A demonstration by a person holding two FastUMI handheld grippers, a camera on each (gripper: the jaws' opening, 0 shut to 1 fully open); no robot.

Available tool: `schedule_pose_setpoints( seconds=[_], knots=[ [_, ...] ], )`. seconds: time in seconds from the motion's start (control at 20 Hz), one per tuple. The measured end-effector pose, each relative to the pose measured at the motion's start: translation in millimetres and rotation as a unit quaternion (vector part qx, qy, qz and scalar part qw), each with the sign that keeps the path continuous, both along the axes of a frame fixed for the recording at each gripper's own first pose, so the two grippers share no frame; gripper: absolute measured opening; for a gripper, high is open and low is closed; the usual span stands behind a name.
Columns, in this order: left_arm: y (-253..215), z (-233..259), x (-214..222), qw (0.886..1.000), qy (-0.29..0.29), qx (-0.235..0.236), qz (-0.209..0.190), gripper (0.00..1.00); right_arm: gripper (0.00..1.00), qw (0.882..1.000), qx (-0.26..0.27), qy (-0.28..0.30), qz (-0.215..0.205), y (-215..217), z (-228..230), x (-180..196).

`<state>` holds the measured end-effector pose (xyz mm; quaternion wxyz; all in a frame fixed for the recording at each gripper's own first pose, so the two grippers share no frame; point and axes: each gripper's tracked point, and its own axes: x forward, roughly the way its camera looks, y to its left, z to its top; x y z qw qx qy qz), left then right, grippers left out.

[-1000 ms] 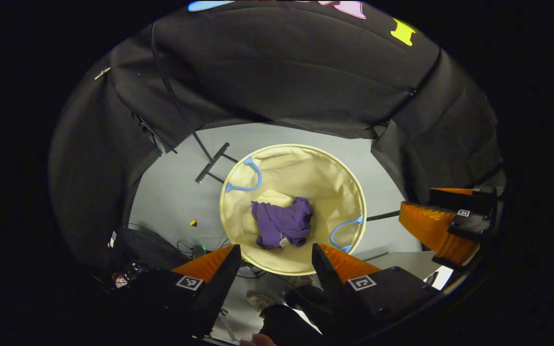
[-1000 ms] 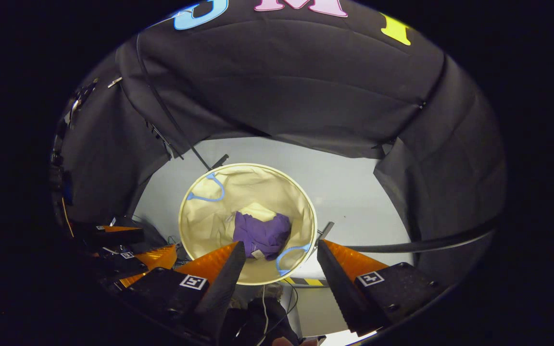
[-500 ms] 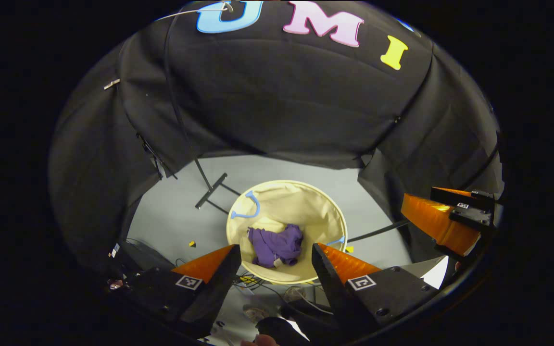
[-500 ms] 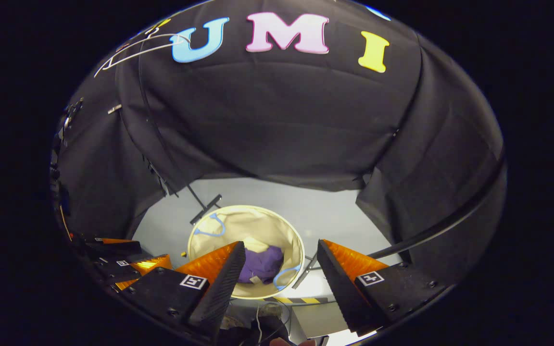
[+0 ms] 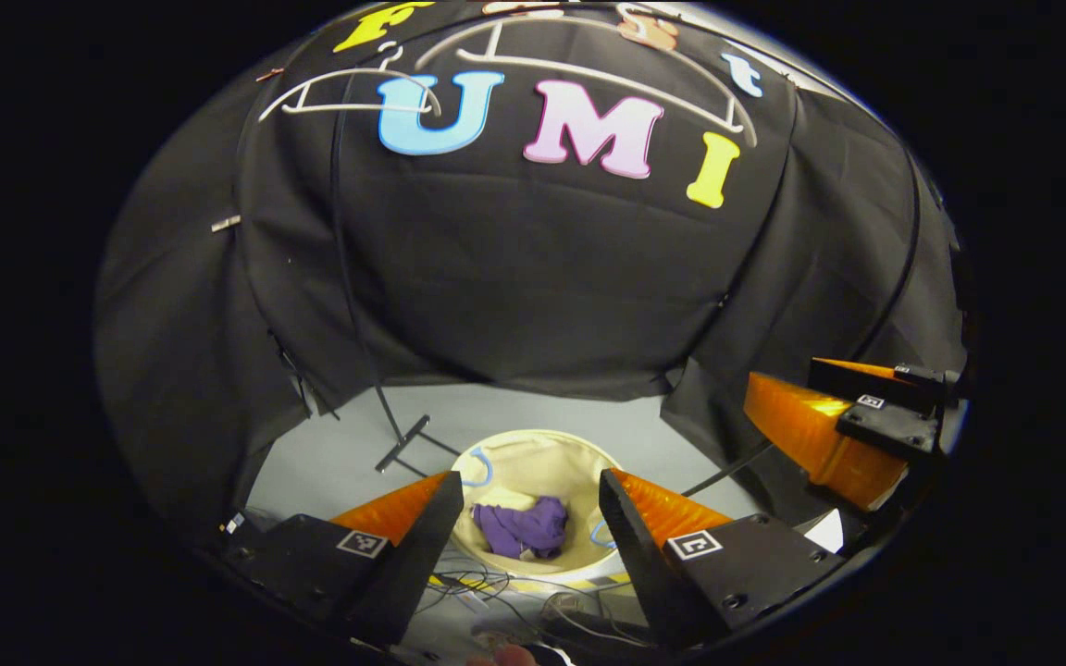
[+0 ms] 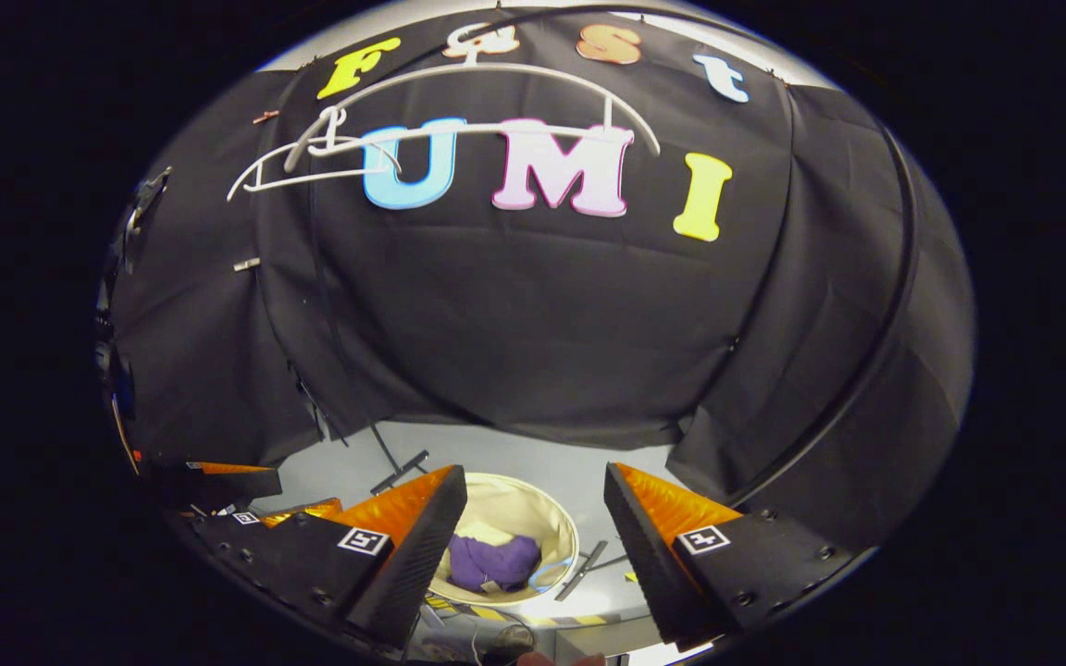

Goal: Grasp the clothes on the hanger with both hands and then place them into the laundry hamper below.

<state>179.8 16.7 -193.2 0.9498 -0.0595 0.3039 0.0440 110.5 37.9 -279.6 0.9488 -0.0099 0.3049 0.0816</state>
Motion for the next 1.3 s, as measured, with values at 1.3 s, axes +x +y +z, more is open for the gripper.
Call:
schedule_pose_setpoints(
  seconds=[1.3],
  knots=[
    [9, 301, -111, 0.945, -0.321, 0.050, -0.040, 0.93, 0.95, 0.943, 0.020, -0.329, -0.055, 5, 301, -33]
  ],
)
